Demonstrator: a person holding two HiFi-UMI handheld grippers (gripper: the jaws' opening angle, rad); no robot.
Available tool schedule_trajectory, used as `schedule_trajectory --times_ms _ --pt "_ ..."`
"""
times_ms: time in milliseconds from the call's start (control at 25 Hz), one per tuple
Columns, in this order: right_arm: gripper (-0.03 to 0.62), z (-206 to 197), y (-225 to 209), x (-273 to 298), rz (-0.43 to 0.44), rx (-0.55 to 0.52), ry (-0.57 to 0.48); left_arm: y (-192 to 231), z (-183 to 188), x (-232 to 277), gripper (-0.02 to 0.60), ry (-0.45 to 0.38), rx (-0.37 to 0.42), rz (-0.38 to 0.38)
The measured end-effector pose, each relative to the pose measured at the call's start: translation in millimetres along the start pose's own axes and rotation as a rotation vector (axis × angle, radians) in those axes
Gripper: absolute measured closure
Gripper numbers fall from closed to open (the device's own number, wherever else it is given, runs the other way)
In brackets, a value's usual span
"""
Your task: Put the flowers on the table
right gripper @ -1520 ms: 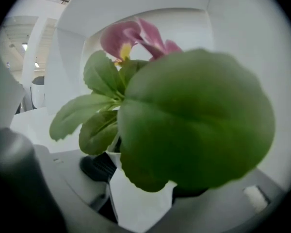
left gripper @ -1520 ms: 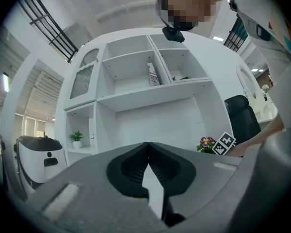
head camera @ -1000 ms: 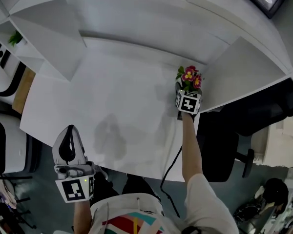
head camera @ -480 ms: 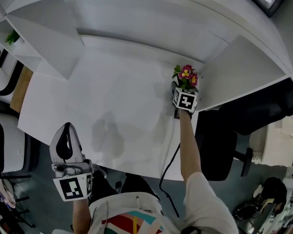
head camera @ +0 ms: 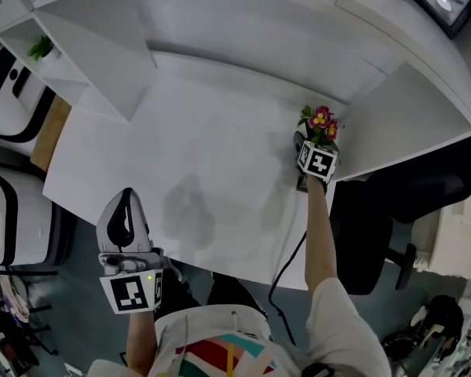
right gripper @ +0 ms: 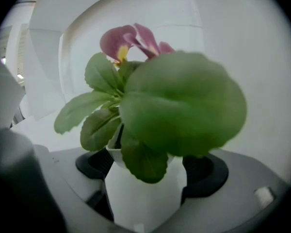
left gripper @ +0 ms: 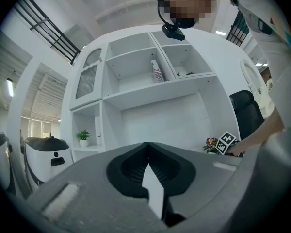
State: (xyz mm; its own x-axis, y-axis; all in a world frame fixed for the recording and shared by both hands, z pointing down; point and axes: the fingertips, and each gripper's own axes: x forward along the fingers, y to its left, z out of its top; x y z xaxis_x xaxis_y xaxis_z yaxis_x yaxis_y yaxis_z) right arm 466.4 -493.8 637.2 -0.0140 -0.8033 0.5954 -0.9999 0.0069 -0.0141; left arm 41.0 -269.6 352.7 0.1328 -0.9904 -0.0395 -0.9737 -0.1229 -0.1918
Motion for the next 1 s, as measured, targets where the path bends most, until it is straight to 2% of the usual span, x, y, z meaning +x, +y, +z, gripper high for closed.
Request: schedule_trajectory --times_ms 360,520,800,840,1000 --pt "0.174 14.6 15.2 -39.6 0.003 0.01 -0.024 12.6 12.3 20.2 0.578 -0.072 -0.01 -0.011" --pt "0.174 24.8 34.2 -74.3 0.035 0.009 -0.04 19.1 17.0 21.9 0.578 -0.089 -0.053 0.009" --pt "0.183 59.0 71.0 -174.4 0.033 0.077 -0.231 22.7 31.8 22.8 0.578 -0.133 -0.091 0.003" --pt "0.201 66.0 78.2 -191.5 0.041 0.068 -0.268 20.8 35.8 23.9 0.578 -0.144 -0.095 -0.002" --pt "0.399 97.6 110.3 -257.2 0.124 0.013 -0.42 7.6 51.9 30.0 0.578 -0.191 -0.105 -0.034"
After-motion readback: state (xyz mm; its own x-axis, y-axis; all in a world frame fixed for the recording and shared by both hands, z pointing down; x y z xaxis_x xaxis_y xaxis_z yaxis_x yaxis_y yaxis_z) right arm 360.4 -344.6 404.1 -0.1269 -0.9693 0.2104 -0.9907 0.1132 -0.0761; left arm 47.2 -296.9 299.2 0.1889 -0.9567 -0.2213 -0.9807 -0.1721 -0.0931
